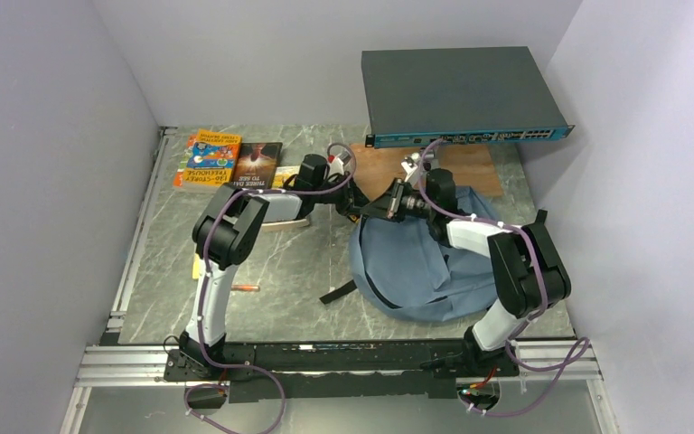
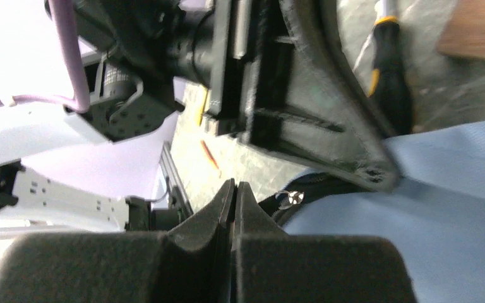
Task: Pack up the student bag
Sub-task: Unzip the student bag at the center of the board.
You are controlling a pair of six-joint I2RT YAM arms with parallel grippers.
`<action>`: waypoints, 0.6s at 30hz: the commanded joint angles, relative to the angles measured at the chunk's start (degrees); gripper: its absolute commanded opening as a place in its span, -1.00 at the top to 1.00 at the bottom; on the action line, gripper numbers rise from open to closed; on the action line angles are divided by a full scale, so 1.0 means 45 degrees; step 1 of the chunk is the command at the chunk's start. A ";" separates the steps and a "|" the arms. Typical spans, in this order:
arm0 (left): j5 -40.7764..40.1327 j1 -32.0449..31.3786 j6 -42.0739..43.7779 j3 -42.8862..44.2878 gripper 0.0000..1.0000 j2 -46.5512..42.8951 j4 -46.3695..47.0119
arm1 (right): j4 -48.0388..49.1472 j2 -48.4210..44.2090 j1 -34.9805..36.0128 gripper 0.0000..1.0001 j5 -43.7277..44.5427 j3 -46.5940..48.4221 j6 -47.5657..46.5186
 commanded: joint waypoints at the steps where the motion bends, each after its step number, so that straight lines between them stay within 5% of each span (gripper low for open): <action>1: 0.0194 0.0121 0.0784 0.1124 0.94 0.0505 -0.0630 | -0.1112 -0.1107 0.1356 1.00 -0.0503 0.0982 -0.1686; 8: 0.0243 0.0418 0.0775 0.1663 1.00 0.0790 -0.0893 | -0.3612 -0.3819 0.4127 1.00 -0.1953 -0.1403 -0.4466; 13: 0.0319 0.0451 0.0945 0.1771 1.00 0.0772 -0.1230 | -0.6428 -0.7337 0.4454 1.00 -0.1796 -0.3614 -0.5375; 18: 0.0192 0.0462 0.1375 0.1915 1.00 0.0455 -0.1960 | -0.7760 -1.0082 0.4455 1.00 0.0874 -0.4229 -0.4482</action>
